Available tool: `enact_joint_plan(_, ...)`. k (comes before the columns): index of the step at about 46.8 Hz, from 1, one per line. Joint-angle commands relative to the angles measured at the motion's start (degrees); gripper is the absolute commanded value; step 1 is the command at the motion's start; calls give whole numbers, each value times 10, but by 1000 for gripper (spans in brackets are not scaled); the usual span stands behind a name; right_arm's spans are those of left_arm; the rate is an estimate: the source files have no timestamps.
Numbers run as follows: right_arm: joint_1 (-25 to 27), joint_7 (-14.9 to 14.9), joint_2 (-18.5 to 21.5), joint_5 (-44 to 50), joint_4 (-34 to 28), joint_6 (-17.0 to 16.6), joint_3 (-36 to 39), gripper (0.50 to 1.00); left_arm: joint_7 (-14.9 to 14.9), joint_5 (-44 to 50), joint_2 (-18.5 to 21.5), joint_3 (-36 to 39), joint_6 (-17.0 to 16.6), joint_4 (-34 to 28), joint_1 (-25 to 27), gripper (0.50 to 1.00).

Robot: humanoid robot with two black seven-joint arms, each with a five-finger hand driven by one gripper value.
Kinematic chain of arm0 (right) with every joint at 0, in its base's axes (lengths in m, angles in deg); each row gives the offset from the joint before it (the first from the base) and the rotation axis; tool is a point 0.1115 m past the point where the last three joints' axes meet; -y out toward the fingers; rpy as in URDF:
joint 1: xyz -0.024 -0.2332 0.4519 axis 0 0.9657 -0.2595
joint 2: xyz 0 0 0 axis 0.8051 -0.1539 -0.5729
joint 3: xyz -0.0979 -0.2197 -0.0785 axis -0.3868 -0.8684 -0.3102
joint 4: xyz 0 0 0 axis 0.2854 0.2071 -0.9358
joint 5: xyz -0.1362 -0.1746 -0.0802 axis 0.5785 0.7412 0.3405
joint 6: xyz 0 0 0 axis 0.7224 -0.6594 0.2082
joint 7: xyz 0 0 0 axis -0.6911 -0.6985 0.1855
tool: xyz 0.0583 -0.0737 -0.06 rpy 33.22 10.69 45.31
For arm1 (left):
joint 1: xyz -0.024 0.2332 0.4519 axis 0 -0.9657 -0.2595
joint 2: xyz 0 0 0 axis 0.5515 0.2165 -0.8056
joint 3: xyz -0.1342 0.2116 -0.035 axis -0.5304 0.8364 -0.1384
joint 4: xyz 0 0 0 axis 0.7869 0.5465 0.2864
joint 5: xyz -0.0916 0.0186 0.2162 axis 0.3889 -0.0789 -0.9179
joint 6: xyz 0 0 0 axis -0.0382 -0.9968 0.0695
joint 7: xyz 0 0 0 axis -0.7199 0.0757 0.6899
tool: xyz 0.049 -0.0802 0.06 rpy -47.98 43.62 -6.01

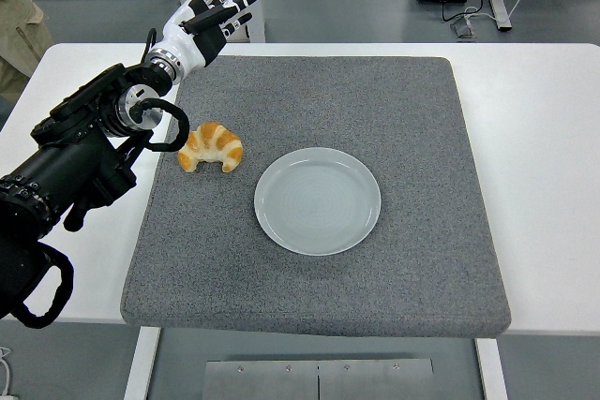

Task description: Place the bread on the plate

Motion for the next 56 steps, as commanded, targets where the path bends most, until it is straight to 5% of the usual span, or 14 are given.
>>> enact_joint_plan(1, 0, 0, 0, 0, 0, 0, 0, 1000, 3, -1, -1, 2, 1, -1, 0, 980)
enact_joint_plan(25, 0, 0, 0, 0, 0, 0, 0, 1000, 0, -2, 3, 8, 0, -17, 1, 980)
enact_joint_plan(37, 0, -1, 0, 0, 0, 0, 0, 1000, 4, -12, 92, 18, -7, -160, -9, 980)
enact_joint_plan(56, 0, 0, 0, 0, 0, 0, 0, 1000, 5, -112, 177, 40, -7, -239, -8, 980)
